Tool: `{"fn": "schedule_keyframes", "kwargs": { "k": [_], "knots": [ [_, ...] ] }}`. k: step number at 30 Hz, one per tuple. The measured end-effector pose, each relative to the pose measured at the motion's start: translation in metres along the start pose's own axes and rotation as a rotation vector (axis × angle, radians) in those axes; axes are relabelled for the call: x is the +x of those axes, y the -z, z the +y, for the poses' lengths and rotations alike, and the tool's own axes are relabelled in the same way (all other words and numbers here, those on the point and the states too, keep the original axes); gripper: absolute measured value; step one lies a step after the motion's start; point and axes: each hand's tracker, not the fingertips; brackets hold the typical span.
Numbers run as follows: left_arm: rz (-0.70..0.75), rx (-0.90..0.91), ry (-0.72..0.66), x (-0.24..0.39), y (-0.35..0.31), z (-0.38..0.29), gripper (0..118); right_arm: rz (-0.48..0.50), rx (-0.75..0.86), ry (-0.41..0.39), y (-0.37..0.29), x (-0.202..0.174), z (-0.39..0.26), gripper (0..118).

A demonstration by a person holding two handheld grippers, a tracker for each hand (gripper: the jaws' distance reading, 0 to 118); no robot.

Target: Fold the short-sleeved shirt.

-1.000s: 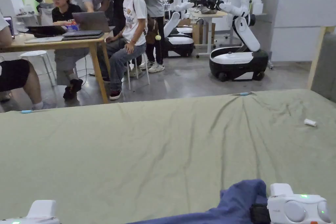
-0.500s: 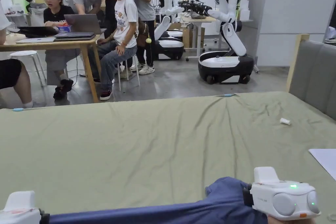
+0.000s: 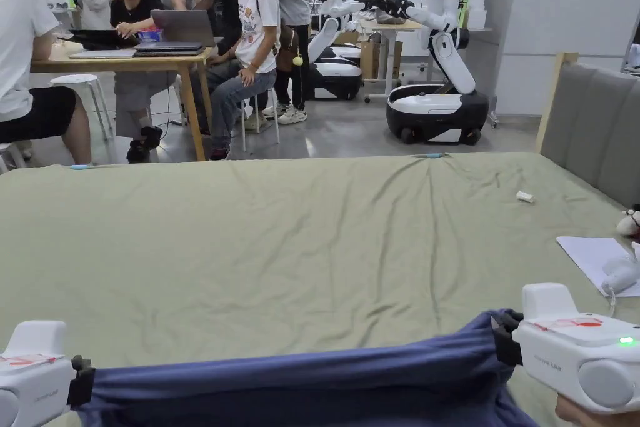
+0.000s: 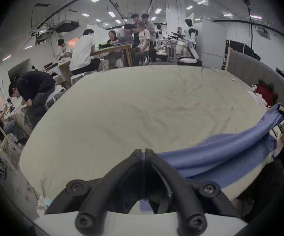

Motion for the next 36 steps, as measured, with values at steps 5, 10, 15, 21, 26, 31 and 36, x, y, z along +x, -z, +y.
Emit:
{"fn": "schedule_keyframes", "kwargs": {
  "k": [5,10,15,21,26,31,36],
  "knots": [
    [0.0,-0.064,-0.004,-0.003,-0.01,-0.051,1,0.002,-0.085,-0.013,-0.005,-0.009,-0.064,2],
    [-0.01,-0.101,-0.022,-0.004,-0.007,-0.069,2,0.007,-0.126,0.032,0.005,-0.008,-0.088,4],
    [0.065,0.051,0.027,0.011,-0.027,-0.034,100,0.037,-0.046,0.063,-0.019,-0.022,-0.049,100],
    [-0.01,0.221,0.024,0.088,-0.026,0.045,108,0.057,0.174,0.039,-0.02,-0.076,0.029,109],
    [-0.017,0.262,0.048,0.138,-0.009,0.066,79,0.051,0.26,0.018,-0.012,-0.109,0.059,90],
    [0.018,0.277,0.044,0.136,-0.001,0.066,0,0.031,0.279,0.02,0.0,-0.111,0.061,0],
    [0.02,0.206,-0.027,0.086,0.01,0.049,0,0.053,0.255,-0.009,0.001,-0.119,0.059,0]
  ]
}}
